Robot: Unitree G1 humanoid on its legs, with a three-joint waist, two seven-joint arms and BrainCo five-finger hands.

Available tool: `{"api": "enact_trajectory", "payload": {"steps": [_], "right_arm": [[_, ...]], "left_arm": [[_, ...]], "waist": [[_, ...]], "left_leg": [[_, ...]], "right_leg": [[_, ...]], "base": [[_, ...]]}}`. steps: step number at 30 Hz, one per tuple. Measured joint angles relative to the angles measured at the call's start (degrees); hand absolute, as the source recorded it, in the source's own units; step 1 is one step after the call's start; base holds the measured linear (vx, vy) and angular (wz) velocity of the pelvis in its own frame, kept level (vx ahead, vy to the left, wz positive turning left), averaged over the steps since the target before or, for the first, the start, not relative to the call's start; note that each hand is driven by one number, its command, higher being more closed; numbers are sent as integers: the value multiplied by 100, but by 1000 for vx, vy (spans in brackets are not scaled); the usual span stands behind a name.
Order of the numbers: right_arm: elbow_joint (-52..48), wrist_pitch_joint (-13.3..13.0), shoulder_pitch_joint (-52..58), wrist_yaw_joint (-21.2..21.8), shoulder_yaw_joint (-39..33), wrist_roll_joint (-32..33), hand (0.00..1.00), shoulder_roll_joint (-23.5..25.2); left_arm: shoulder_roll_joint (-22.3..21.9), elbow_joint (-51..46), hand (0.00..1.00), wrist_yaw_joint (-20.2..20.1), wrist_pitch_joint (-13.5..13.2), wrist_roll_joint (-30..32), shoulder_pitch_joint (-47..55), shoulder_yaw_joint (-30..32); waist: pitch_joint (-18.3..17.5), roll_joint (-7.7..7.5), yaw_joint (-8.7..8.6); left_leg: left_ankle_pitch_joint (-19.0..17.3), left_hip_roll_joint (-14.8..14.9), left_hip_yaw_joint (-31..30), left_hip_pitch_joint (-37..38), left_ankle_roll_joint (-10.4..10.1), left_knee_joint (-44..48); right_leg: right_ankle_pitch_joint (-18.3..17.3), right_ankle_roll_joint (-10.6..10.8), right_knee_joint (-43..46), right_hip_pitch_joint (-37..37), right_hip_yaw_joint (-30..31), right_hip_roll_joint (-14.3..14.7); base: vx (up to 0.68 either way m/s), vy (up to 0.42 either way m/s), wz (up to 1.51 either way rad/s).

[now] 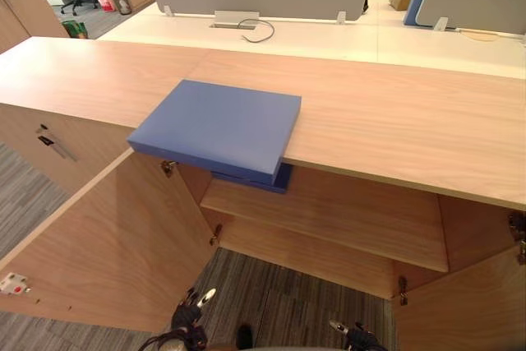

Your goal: Walk over to the cabinet, pick up the folder, carry it to the office cabinet, place the folder inside the office cabinet, then close the office cabinet door

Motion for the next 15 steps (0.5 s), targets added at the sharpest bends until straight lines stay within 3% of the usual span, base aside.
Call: {"api": "enact_trajectory", "payload": {"steps": [2,7,12,15], "right_arm": [[0,67,-27,0,-37,-10,0,-27],[11,246,-17,19,-194,-140,0,-181],[27,478,-40,159,-162,-252,0,-272],[32,553,-129,217,25,-257,0,-265]], "left_arm": [[-43,-217,0,-225,88,-430,66,-64],[-61,-219,0,-346,325,-1035,330,-73],[261,-284,0,-402,692,-1959,416,-484],[295,-719,0,-257,779,-1798,561,-336]], "waist": [[-20,46,-16],[-130,189,-20],[-142,144,21],[-180,67,7]], "left_leg": [[53,-22,-22,-71,70,-6],[67,42,-39,-89,51,-8],[73,39,-63,-161,48,-7],[72,31,-54,-195,51,-5]], "right_leg": [[-124,193,-60,-45,-16,-21],[-140,216,-81,-44,-41,56],[-117,183,-137,-47,-126,78],[-112,178,-165,-53,-133,79]], "base": [[-103,26,3],[-75,10,3],[1,5,7],[23,10,-1]]}}
